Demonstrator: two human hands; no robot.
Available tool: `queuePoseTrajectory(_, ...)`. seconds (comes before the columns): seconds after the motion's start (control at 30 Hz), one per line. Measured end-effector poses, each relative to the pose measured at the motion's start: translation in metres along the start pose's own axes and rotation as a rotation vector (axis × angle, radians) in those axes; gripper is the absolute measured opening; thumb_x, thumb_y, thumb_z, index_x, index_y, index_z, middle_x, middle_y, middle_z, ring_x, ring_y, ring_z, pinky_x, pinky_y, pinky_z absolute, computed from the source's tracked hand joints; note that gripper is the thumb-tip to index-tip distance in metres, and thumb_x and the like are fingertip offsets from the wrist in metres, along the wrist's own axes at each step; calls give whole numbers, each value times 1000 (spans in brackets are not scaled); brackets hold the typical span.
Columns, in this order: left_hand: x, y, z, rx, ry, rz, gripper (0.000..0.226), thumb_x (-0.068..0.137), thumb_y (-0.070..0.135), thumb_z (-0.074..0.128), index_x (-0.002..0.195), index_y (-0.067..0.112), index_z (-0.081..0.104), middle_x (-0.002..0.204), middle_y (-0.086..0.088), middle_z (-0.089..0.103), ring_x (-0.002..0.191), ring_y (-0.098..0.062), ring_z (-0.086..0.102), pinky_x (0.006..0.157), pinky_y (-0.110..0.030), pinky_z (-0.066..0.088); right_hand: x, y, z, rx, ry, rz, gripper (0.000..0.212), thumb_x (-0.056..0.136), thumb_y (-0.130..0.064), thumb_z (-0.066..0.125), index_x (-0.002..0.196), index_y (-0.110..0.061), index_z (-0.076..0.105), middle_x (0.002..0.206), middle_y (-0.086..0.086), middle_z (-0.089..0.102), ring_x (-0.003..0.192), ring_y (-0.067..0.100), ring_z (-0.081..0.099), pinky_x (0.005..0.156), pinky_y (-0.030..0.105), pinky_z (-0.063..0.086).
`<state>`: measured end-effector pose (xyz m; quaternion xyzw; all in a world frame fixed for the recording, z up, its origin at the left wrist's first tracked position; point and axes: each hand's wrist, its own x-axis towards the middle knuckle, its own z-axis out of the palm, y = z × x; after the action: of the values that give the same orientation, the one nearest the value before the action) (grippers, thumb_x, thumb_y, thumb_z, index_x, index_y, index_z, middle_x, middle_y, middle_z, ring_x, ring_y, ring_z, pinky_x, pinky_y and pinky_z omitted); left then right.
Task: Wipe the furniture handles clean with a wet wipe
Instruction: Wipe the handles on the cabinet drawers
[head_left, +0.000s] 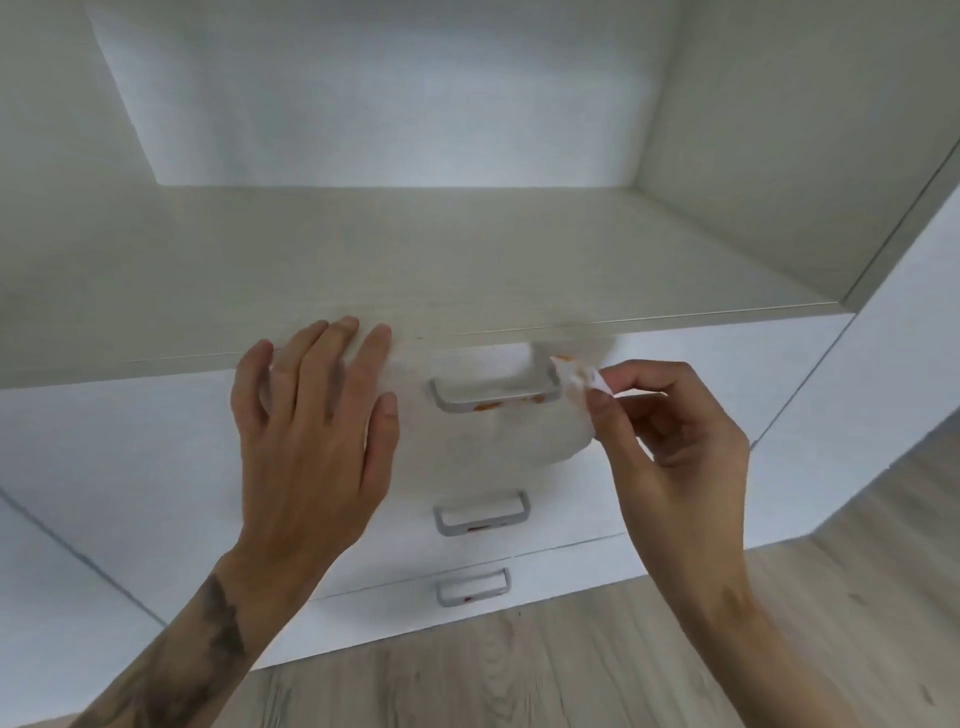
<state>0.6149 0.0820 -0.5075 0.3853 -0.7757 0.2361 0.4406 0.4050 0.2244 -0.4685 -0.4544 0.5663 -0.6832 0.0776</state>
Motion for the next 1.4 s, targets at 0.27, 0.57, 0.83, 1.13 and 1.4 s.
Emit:
queuePoseTrajectory(0.27, -2, -4, 20, 68, 144, 24, 40, 112, 23, 42, 144, 6, 60, 142, -20, 59, 130, -41, 55, 121, -56, 27, 2, 32, 23, 15, 16, -117, 23, 96, 3, 72, 103, -16, 82, 105, 1, 72, 93, 14, 75, 86, 16, 56)
queuePoseTrajectory(0.57, -2, -12, 22, 100, 154, 66, 41, 112, 24, 43, 146, 7, 58, 141, -20, 59, 128, -40, 54, 118, -54, 29, 6, 43, 20, 45, 7, -164, 21, 91, -4, 83, 109, -16, 81, 95, 0, 73, 87, 15, 72, 85, 22, 60)
queuePoseTrajectory(0.83, -3, -10, 29, 73, 173, 71, 44, 112, 29, 45, 146, 5, 56, 140, -23, 57, 126, -42, 52, 115, -57, 28, 0, 43, 25, -105, 13, -252, 20, 87, -13, 87, 104, -23, 83, 100, -1, 69, 91, 13, 66, 82, 21, 51)
queuePoseTrajectory(1.13, -2, -13, 42, 131, 259, 78, 41, 111, 28, 46, 144, 7, 56, 137, -21, 56, 125, -38, 49, 115, -55, 29, 2, 57, 39, -294, 24, -553, 12, 93, -18, 83, 105, -20, 85, 105, -9, 77, 109, 24, 55, 89, 50, 50)
queuePoseTrajectory(1.4, -1, -13, 45, 154, 275, 61, 41, 109, 28, 47, 143, 7, 57, 136, -21, 57, 125, -38, 49, 117, -53, 27, 10, 61, 34, -334, 12, -633, 10, 94, -18, 83, 103, -19, 85, 106, -8, 77, 109, 30, 54, 89, 51, 44)
